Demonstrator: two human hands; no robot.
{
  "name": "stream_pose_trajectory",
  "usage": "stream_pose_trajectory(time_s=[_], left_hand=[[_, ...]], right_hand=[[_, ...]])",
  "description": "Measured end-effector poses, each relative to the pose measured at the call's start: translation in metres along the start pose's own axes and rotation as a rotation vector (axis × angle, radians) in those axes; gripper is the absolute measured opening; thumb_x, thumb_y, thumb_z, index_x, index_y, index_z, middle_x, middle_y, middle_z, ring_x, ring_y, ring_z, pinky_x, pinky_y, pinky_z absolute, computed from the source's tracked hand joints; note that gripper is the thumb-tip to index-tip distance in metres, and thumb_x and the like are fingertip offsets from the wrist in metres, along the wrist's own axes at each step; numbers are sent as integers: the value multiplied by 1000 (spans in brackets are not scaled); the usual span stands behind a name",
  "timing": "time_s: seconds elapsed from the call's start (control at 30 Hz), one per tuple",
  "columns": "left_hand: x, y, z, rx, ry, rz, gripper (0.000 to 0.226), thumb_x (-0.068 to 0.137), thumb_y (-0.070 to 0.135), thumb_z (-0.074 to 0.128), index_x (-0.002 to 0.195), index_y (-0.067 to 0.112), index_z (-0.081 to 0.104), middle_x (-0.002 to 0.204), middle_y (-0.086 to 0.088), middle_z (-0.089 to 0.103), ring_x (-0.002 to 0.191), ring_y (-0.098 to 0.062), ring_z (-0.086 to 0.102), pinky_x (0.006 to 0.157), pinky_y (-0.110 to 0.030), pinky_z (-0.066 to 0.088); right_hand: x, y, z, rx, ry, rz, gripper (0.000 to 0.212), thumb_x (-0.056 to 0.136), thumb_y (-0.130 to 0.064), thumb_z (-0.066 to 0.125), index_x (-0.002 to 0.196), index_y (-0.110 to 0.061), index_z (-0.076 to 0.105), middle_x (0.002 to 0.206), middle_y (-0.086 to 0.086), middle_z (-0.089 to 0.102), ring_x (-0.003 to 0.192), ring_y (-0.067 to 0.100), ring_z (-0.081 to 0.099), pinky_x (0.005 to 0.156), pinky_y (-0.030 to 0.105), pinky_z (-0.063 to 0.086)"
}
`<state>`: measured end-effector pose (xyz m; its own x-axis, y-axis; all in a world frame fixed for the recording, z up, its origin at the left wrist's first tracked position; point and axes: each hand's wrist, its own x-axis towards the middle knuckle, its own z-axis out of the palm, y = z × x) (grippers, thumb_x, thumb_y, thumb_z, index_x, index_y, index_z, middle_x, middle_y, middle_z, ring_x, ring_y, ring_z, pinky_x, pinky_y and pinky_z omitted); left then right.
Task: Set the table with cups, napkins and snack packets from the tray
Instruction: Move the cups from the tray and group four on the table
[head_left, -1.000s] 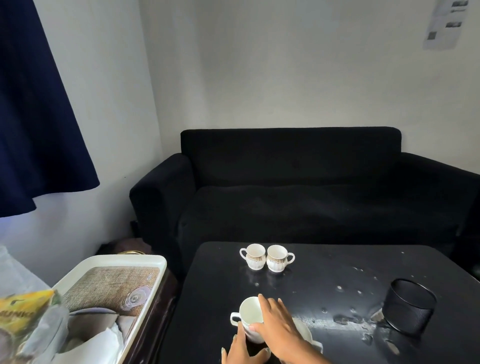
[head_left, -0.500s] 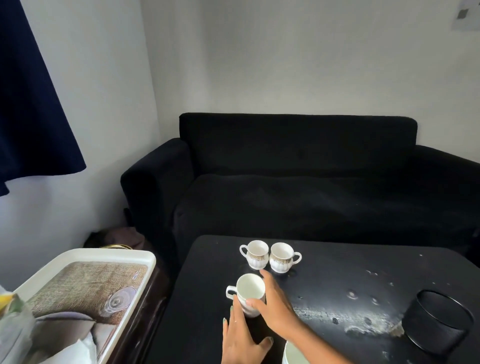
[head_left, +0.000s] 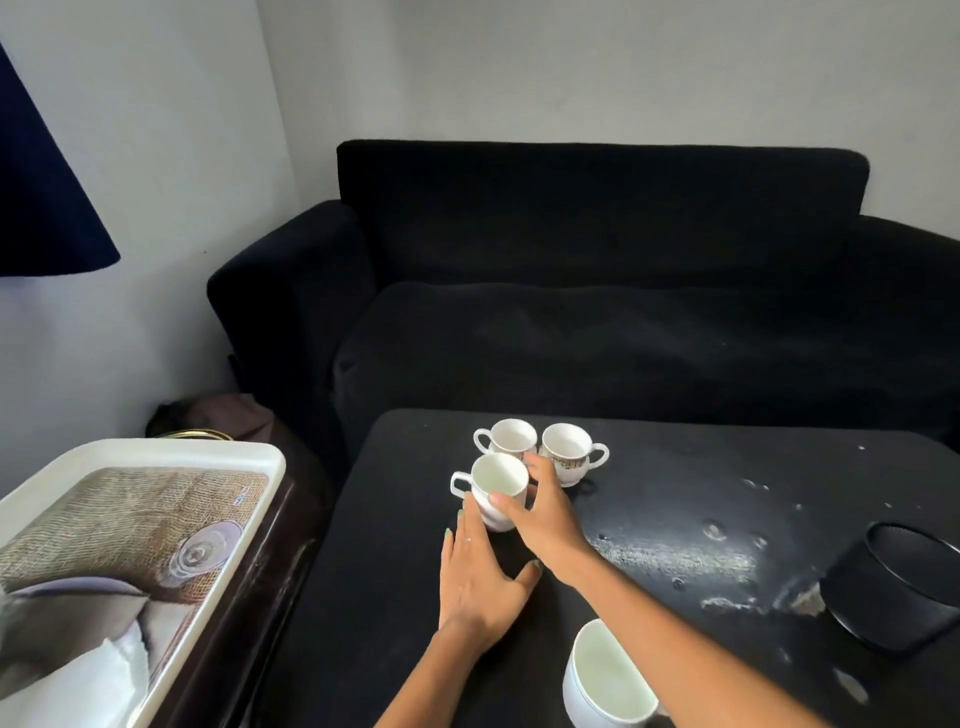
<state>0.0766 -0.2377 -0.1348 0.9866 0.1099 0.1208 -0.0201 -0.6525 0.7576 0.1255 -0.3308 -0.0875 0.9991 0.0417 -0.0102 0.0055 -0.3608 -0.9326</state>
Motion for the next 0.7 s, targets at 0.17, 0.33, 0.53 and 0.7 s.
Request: stream_pose_trajectory(time_s=[0.17, 0.33, 0.53, 0.7], left_hand=[[6, -4, -1, 66, -46, -6, 106, 75, 59, 57, 153, 22, -4, 161, 3, 13, 149, -11, 7, 122, -31, 0], [0, -3, -6, -4, -69, -88, 106, 78, 52, 60, 153, 18, -6, 162, 1, 5, 149, -10, 0, 121, -29, -6], [-36, -4, -17, -28, -100, -175, 99, 80, 46, 62, 154, 19, 1, 162, 2, 8, 149, -10, -2, 121, -29, -1], [-75, 14, -31, -84, -170, -262, 80, 84, 43, 63, 150, 34, 19, 162, 4, 11, 149, -8, 2, 120, -28, 2]], right_hand=[[5, -1, 0, 27, 5, 4, 60, 84, -14, 67, 133, -23, 34, 121, -10, 50, 113, 11, 50, 97, 27, 39], [-10, -2, -6, 51, -61, 15, 63, 85, -20, 66, 132, -29, 26, 132, -11, 39, 120, 6, 38, 100, 23, 31], [-49, 0, -42, -90, -109, 117, 60, 92, -38, 56, 142, -18, 30, 151, 1, 30, 138, 17, 30, 107, 28, 27], [-95, -6, -72, -146, -72, 92, 49, 92, -37, 56, 136, -21, 40, 146, -2, 37, 133, 12, 34, 102, 20, 26]])
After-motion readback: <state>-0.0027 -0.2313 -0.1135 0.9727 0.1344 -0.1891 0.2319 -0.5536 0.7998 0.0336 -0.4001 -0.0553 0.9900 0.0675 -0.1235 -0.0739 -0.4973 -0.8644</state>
